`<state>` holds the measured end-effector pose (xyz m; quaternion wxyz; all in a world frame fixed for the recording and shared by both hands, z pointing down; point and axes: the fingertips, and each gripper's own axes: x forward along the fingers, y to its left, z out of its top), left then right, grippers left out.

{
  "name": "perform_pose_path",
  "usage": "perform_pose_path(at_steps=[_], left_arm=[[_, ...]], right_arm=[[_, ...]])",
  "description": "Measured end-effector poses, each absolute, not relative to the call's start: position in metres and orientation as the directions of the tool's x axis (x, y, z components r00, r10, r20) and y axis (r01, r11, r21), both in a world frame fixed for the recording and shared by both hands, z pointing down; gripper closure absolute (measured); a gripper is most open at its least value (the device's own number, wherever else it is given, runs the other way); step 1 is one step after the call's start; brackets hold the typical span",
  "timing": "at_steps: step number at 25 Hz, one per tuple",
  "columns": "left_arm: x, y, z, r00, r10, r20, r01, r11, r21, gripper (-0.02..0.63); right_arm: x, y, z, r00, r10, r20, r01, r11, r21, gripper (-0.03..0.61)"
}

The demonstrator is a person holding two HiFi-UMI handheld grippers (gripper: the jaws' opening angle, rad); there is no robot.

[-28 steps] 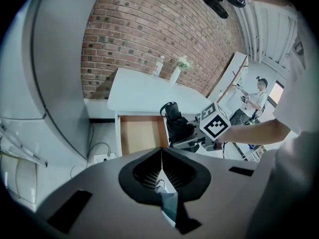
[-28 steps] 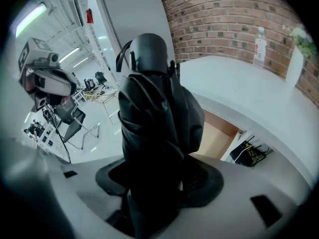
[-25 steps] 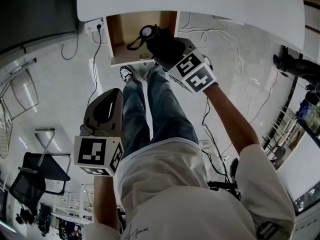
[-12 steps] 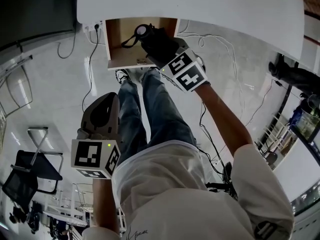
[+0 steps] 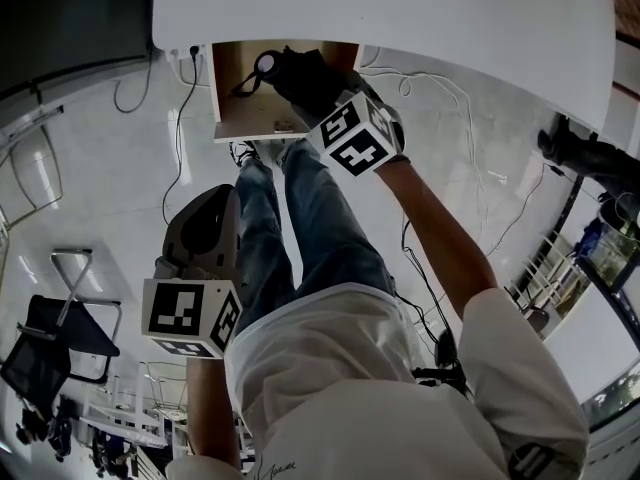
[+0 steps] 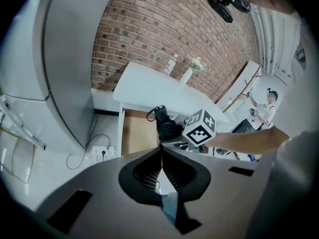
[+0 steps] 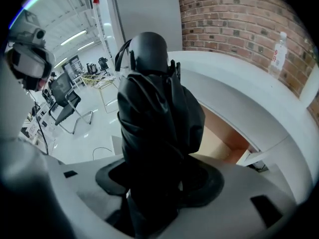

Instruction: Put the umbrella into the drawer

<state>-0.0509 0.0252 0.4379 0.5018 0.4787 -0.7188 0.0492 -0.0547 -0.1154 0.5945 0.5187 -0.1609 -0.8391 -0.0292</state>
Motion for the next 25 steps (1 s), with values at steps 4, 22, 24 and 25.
perform_pose_path(at_steps=[4,22,24,25], left_arm=[[-0.050,0.023,0.439,-0.041,-0.638,0.769,-0.728,0.546,0.415,0.594],[-0.045,0.023,0.448,-0.059,-0.628,0.776,-0.735,0.553,0.392,0.594],[-0.042,0.019,0.446,-0.051,-0.640,0.767,-0.729,0.549,0.409,0.594],[-0.042,0.017,0.445,-0.049,-0.645,0.763,-0.729,0.545,0.414,0.594]], right_arm=[[-0.056,-0.116,0.604,-0.396,0.239,0.886,0.316,0.942,-0.112,0.324],[-0.046,-0.112,0.649,-0.313,0.249,0.916,0.323,0.936,-0.143,0.322],[-0.045,-0.113,0.652,-0.310,0.245,0.919,0.323,0.936,-0.140,0.322],[-0.045,-0.114,0.654,-0.309,0.240,0.920,0.321,0.937,-0.137,0.322]])
